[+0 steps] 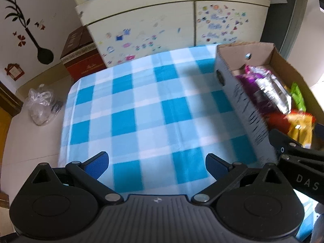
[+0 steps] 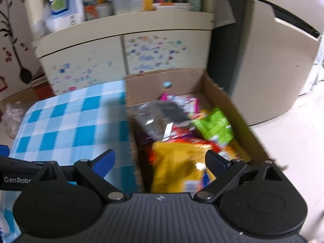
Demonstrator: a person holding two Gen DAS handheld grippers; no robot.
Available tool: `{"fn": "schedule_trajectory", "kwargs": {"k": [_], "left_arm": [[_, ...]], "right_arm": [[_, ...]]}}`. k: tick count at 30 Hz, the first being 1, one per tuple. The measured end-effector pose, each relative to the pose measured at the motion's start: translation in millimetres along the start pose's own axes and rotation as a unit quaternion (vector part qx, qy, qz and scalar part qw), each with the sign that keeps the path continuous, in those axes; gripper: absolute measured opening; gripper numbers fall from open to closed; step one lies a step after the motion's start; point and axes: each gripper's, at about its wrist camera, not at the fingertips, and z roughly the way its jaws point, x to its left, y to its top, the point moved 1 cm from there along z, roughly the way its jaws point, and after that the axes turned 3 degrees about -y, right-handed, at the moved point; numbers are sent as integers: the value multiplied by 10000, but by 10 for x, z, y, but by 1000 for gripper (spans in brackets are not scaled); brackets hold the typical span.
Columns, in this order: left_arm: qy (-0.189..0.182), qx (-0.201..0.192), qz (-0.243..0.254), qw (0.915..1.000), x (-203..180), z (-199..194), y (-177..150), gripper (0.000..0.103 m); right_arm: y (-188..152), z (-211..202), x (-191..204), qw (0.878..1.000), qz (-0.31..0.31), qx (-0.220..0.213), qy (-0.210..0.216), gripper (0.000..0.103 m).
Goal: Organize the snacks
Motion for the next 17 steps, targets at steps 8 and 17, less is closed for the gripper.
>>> {"fn": "schedule_trajectory", "kwargs": {"k": [8, 17], "left_arm": [[73, 44, -181, 9998, 532, 22, -304, 103], [49, -189, -429, 9989, 809, 47, -442, 103]], "right_arm": [[-324, -56, 499, 9972, -509, -64, 550, 95], [-757, 194, 1016, 9839, -1399, 224, 1091, 95]]}}
